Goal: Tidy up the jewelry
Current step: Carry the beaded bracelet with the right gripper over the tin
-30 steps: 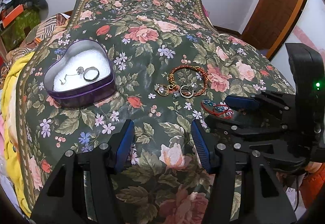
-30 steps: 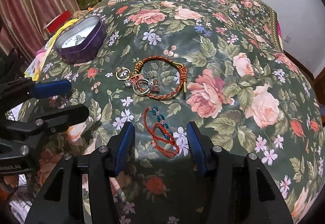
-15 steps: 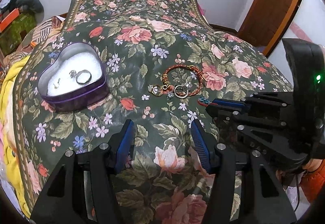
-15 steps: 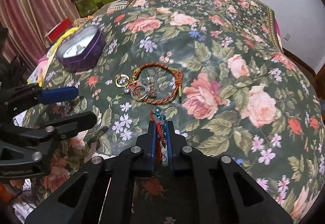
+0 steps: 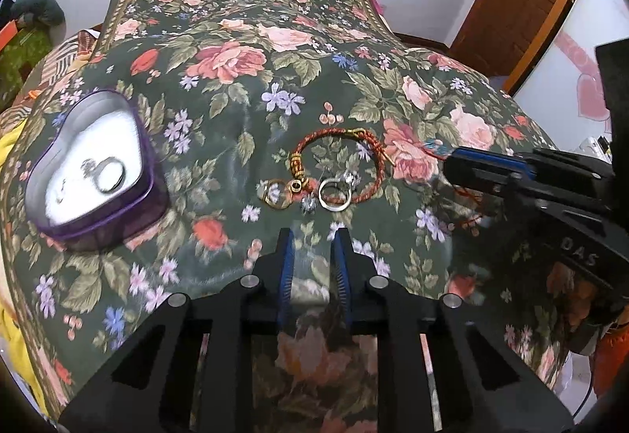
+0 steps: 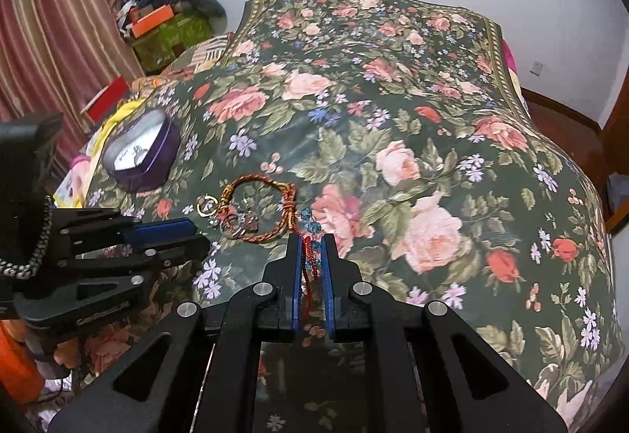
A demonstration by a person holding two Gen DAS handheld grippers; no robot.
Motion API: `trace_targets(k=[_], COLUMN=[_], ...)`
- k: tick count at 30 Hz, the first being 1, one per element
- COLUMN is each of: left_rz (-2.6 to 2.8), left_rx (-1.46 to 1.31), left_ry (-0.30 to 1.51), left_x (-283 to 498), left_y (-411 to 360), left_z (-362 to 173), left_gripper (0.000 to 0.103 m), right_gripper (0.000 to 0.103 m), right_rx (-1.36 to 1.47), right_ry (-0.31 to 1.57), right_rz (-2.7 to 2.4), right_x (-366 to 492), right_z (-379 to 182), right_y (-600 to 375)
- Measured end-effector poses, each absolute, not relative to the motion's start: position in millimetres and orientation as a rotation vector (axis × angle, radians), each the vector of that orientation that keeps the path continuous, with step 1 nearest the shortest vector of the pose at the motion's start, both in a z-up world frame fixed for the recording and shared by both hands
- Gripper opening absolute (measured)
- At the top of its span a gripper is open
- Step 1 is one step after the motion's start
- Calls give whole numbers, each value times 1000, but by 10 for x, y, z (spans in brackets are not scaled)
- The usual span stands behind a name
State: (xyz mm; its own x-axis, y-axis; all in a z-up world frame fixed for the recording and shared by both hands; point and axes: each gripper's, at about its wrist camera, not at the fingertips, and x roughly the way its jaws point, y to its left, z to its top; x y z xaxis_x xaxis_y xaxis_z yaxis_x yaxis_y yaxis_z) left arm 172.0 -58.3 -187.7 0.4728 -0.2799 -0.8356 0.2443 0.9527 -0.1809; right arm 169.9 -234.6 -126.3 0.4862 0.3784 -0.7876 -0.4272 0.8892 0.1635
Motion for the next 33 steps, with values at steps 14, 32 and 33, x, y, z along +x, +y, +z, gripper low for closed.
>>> trace_targets(k=[14,32,33], left_rz=[-284,-285,-283], left_rx=[21,-20,-22], left_ry=[1015,825,805], left_x=[1950,1590,1557], left_y=[-689,-493,-472], left_z=[-1954,-1168,-1091], left_gripper=[9,9,9], right_gripper=[8,8,8], right_rx=[-40,-40,-42], right_ry=[931,827,820], right_rz=[503,537,543], right_x=[1709,1618,1614], right_z=[-1251,-821,-790], right_y=[-2364,-2131,-2103])
